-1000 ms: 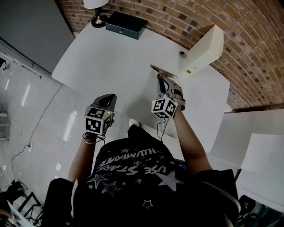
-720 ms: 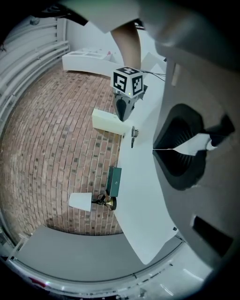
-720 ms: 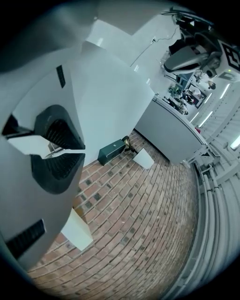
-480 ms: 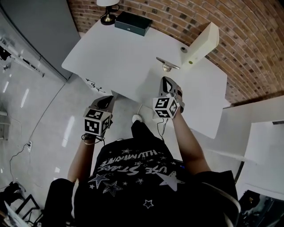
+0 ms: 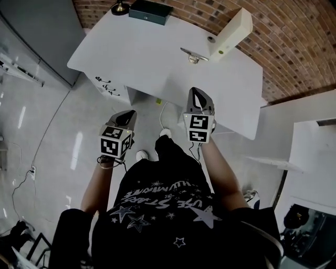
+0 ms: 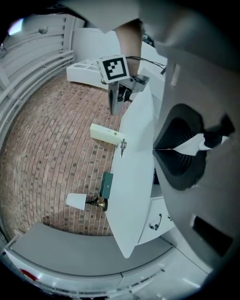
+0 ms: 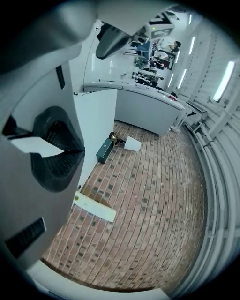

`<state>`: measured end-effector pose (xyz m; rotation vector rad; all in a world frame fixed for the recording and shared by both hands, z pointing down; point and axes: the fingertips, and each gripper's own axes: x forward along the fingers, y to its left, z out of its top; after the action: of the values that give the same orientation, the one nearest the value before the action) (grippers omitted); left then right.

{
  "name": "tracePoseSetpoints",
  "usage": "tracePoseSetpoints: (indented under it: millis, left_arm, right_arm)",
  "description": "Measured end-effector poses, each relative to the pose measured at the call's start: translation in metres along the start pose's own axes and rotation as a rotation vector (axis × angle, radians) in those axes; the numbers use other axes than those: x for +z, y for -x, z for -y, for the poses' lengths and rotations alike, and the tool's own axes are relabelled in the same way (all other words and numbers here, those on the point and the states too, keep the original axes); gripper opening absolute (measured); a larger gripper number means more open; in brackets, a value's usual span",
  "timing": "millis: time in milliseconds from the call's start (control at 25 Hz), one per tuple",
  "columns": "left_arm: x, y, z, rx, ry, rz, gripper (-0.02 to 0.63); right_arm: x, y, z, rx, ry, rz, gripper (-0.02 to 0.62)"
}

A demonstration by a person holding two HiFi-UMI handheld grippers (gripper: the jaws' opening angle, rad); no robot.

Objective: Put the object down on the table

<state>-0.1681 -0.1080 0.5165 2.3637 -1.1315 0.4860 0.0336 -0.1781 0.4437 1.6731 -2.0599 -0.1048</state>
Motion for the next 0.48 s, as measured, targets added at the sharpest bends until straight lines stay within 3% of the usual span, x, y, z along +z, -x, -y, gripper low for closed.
tracePoseSetpoints:
  millis: [480]
  left_arm:
    - [0.006, -0.010, 0.040, -0.009, -0.014, 0.012, 0.021]
  right_arm:
    - [-0.006, 0.029, 0.015, 0.032, -0.077, 0.001, 0.002]
